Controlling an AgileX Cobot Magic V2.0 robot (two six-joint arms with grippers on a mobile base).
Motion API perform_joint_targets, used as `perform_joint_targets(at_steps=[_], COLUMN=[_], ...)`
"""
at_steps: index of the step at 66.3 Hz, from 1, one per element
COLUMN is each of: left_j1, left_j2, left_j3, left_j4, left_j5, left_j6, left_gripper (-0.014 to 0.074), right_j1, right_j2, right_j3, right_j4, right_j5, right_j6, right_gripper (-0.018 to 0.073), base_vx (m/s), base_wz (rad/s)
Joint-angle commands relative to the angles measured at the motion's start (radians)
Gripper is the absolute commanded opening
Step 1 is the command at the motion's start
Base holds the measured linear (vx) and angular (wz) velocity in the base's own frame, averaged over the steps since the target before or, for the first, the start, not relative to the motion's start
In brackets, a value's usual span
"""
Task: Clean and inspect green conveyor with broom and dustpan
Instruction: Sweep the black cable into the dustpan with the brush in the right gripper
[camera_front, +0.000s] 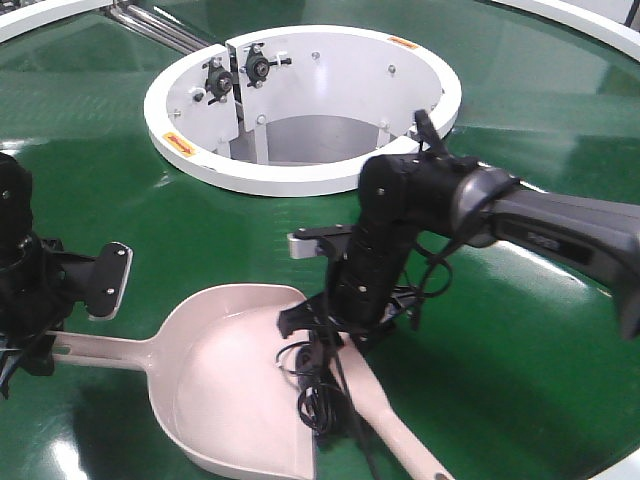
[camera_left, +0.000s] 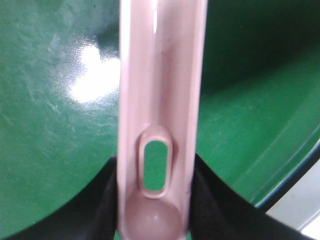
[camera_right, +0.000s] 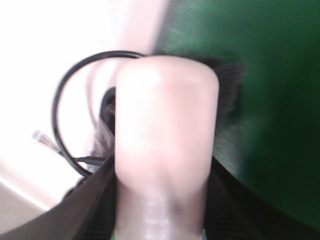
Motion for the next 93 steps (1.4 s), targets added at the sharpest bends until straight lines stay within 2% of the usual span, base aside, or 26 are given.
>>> perform_joint_targets(at_steps=[1, 23, 45, 54, 78, 93], left_j1=[-0.009, -0.009, -0.009, -0.009, -0.009, -0.009], left_j2=[-0.032, -0.032, -0.032, -0.032, -0.032, -0.032], left_j3=[-0.027, -0.027, -0.027, -0.027, -0.027, -0.027], left_j4=[-0.027, -0.027, -0.027, -0.027, -0.027, -0.027], left_j5=[-0.003, -0.003, -0.003, -0.003, -0.003, -0.002], left_j6=[-0.001, -0.001, -0.001, -0.001, -0.001, -0.001], left_gripper=[-0.0022, -0.0022, -0.0022, -0.0022, -0.0022, -0.0022], right_j1=[0.044, 0.119, 0.112, 0.106, 0.018, -0.083], right_j2=[-0.002, 0.086, 0.081, 0.034, -0.101, -0.202], right_j3=[-0.101, -0.329, -0.336, -0.336, -0.321, -0.144], right_j4=[0.089, 0.104, 0.088, 0.037, -0.002, -0.045], right_j5=[-0.002, 0.046, 0.1, 0.093, 0.103, 0.103], right_j6=[0.012, 0.041, 0.048, 0.073, 0.077, 0.076], right_gripper=[-0.0006, -0.0006, -0.0006, -0.0006, -0.0006, -0.0006], base_vx=[0.0, 0.0, 0.0, 0.0, 0.0, 0.0], base_wz=[0.0, 0.0, 0.0, 0.0, 0.0, 0.0])
